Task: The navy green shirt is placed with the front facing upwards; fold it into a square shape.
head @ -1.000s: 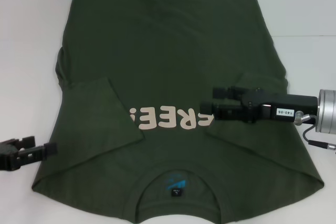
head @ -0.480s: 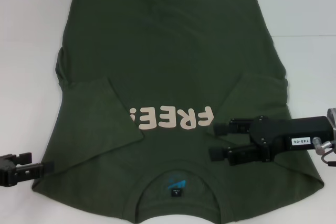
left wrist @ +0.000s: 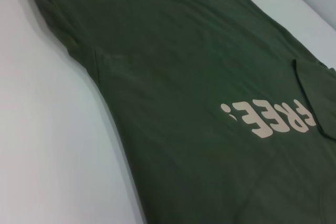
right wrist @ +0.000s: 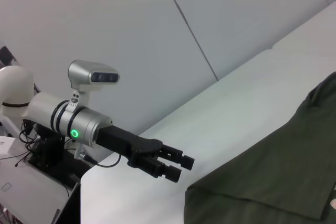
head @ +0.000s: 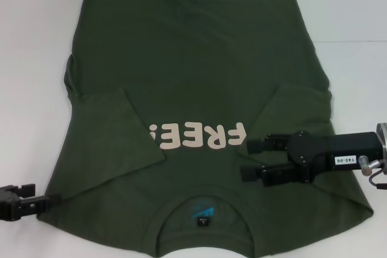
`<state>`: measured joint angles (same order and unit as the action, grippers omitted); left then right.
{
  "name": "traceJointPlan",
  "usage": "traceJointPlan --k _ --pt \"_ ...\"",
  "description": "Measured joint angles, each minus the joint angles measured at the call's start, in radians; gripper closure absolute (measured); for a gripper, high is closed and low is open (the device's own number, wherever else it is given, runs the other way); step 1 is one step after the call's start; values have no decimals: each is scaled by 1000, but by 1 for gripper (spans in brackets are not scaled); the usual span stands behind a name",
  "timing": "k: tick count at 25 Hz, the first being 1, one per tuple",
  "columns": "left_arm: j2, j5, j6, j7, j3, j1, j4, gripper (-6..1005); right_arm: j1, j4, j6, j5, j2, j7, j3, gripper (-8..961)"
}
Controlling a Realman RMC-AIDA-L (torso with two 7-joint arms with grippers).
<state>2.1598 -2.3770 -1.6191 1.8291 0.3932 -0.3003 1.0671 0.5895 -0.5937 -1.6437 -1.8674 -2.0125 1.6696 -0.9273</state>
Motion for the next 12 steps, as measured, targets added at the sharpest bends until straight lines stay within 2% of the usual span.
traceJointPlan --k 12 --pt "1 -39 50 2 13 -13 -38 152 4 0 11 3 -1 -5 8 13"
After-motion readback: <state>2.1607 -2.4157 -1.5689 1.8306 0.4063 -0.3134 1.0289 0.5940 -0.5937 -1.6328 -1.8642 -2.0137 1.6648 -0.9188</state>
